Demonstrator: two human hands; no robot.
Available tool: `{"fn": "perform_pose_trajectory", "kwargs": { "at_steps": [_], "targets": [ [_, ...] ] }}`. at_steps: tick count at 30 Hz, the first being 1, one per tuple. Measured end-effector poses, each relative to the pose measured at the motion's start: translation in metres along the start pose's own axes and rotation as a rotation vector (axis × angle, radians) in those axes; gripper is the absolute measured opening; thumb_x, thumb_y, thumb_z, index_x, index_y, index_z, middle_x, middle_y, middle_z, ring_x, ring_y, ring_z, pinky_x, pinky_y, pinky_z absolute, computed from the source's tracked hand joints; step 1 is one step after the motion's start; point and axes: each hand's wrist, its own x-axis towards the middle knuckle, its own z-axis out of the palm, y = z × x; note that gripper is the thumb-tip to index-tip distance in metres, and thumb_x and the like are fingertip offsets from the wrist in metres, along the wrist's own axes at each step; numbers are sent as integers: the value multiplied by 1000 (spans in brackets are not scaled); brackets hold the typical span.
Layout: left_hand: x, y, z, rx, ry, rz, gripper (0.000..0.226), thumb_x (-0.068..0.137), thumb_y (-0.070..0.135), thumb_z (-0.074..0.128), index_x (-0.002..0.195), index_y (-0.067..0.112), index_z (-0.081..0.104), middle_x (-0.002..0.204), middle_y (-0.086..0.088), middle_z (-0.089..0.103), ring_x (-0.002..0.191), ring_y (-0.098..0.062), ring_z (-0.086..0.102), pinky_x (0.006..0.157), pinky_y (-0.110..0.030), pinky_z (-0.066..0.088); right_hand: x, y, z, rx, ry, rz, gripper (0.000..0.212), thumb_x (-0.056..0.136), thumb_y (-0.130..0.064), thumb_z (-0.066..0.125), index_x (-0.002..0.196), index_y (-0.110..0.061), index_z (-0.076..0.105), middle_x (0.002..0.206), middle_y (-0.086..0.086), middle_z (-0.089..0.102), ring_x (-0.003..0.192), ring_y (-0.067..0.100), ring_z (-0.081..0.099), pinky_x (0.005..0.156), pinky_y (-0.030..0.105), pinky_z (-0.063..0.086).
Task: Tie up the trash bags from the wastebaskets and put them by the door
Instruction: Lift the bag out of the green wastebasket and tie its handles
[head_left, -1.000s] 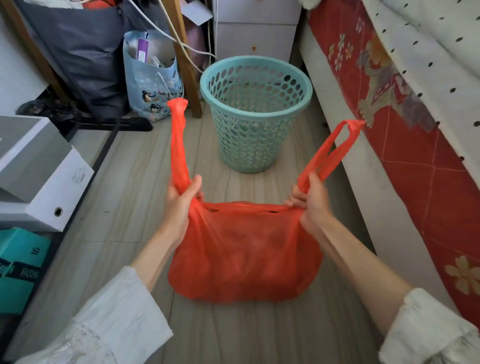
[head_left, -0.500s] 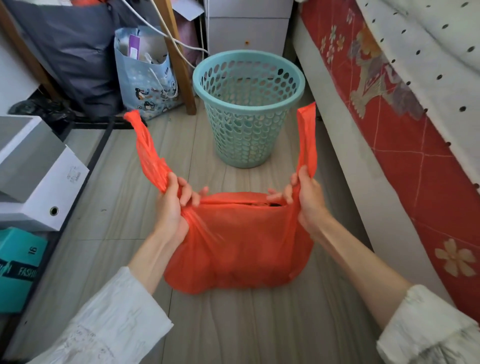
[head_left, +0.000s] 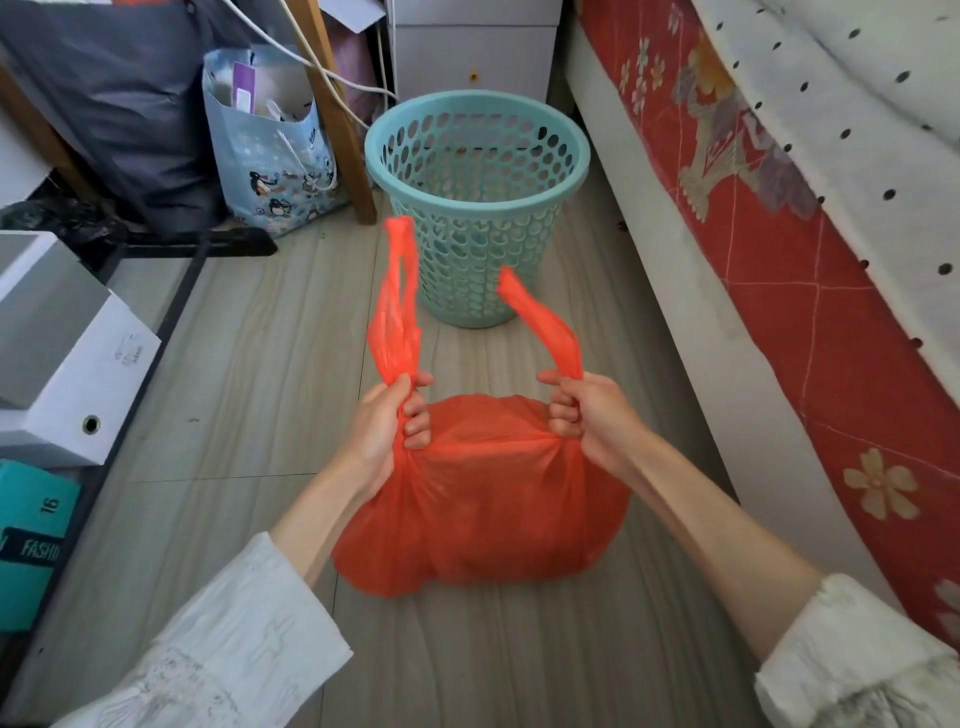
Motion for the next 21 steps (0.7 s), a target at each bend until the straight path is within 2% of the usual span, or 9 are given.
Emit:
{"fn": "perform_pose_trajectory", "kwargs": {
  "at_steps": [2, 4, 7, 10, 13, 16, 18, 20, 21],
  "targets": [
    [-1, 0, -2, -49, -2, -12, 30, 98, 19, 29, 73, 12, 43, 39, 10, 35, 32, -4, 34, 33, -10, 25, 0, 3, 0, -34, 11, -5, 27, 97, 0, 27, 79, -6, 47, 50, 1, 31, 26, 0, 31, 28, 9, 18],
    [-3, 3, -4, -98, -37, -3, 32, 99, 22, 28, 70, 14, 40, 41, 9, 36, 36, -8, 40, 38, -13, 34, -2, 4, -1, -93, 11, -2, 28, 100, -9, 26, 79, -9, 44, 47, 3, 38, 26, 6, 39, 29, 10, 25],
    [-9, 4, 0, 10, -129, 28, 31, 99, 23, 26, 72, 16, 39, 40, 11, 31, 31, -7, 32, 37, -12, 31, -5, 7, 1, -243, -16, 20, 30, 101, -18, 23, 78, -15, 41, 30, -10, 30, 22, 4, 27, 30, 10, 25],
    [-13, -2, 13, 296, -229, 55, 29, 99, 22, 25, 74, 17, 37, 39, 13, 26, 29, 1, 19, 33, -7, 19, -7, 12, 6, -359, -62, 60, 28, 100, -14, 24, 79, -17, 43, 28, -11, 26, 21, 0, 18, 29, 6, 16],
    [-16, -6, 22, 514, -211, 50, 29, 99, 20, 26, 73, 17, 38, 35, 11, 28, 27, 1, 20, 31, -9, 16, -6, 11, 7, -373, -120, 160, 20, 91, -10, 31, 80, -19, 44, 31, -11, 26, 23, 0, 17, 29, 7, 12],
    [-15, -6, 26, 723, -213, 61, 32, 99, 18, 28, 69, 18, 39, 38, 10, 30, 26, 0, 22, 30, -13, 17, -7, 9, 5, -361, -219, 225, 14, 85, -13, 36, 74, -23, 37, 38, -10, 27, 27, 1, 18, 30, 12, 12],
    [-13, -5, 25, 964, -229, 141, 34, 98, 17, 31, 65, 21, 39, 47, 6, 33, 33, -1, 29, 38, -17, 24, -11, 9, 5, -385, -304, 230, 16, 87, -23, 42, 72, -25, 38, 46, -10, 27, 33, 2, 19, 34, 16, 14],
    [-9, -4, 22, 1236, -288, 225, 34, 97, 16, 35, 64, 22, 40, 58, 2, 45, 52, -10, 42, 52, -26, 32, -14, 10, 8, -423, -360, 206, 26, 87, -48, 47, 72, -26, 45, 53, -8, 25, 38, 3, 19, 38, 18, 12],
    [-8, -5, 20, 1345, -327, 248, 32, 96, 15, 37, 65, 22, 41, 66, -1, 51, 62, -16, 47, 61, -29, 34, -13, 10, 9, -419, -351, 181, 35, 81, -60, 46, 72, -27, 47, 53, -7, 24, 38, 3, 20, 38, 18, 12]
  ]
}}
